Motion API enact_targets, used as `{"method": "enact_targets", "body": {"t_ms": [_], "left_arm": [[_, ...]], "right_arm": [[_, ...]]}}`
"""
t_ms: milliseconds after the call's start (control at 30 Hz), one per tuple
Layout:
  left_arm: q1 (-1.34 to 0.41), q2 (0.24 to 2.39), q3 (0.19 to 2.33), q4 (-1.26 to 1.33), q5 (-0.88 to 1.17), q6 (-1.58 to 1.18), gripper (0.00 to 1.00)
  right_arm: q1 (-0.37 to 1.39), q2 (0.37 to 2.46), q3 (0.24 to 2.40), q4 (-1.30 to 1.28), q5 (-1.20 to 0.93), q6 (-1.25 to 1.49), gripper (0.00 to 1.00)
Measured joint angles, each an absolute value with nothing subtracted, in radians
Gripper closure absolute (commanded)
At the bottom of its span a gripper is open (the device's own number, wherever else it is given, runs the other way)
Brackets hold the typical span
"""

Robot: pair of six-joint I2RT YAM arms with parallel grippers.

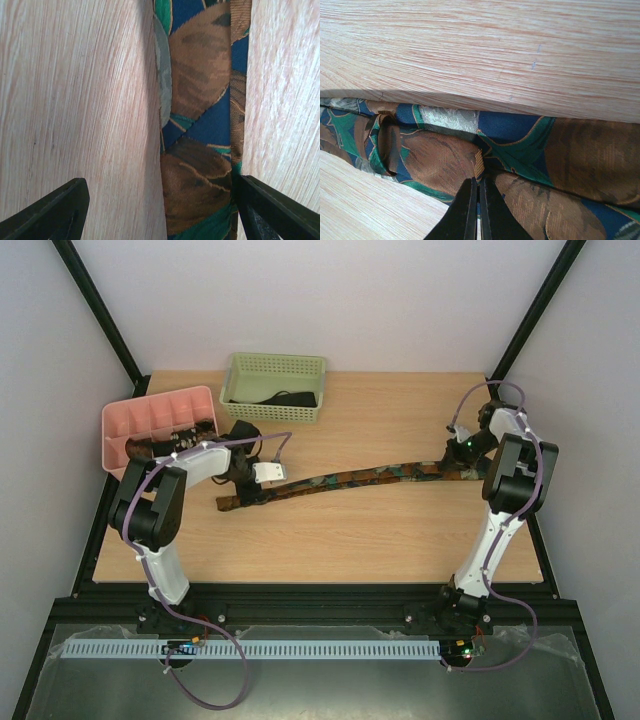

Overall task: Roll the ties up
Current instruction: Tie the tie at the center of the board.

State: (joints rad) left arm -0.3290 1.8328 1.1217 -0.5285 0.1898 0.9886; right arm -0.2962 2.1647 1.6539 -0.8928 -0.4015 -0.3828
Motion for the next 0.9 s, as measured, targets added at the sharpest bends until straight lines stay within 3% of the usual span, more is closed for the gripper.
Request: {"method": "enact_targets", "body": {"t_ms": [533,900], "left_arm": [[-0.296,1.833,1.118,-0.540,0.186,1.023,0.17],[-0.291,1.825,1.123,-0.576,0.246,1.032,0.07]], "right_arm": [[-0.409,2.157,1.724,-0.909,-0.289,-0.419,0.99],[-0.406,2.192,1.678,-0.848,-0.241,-0.420,0.94]]}}
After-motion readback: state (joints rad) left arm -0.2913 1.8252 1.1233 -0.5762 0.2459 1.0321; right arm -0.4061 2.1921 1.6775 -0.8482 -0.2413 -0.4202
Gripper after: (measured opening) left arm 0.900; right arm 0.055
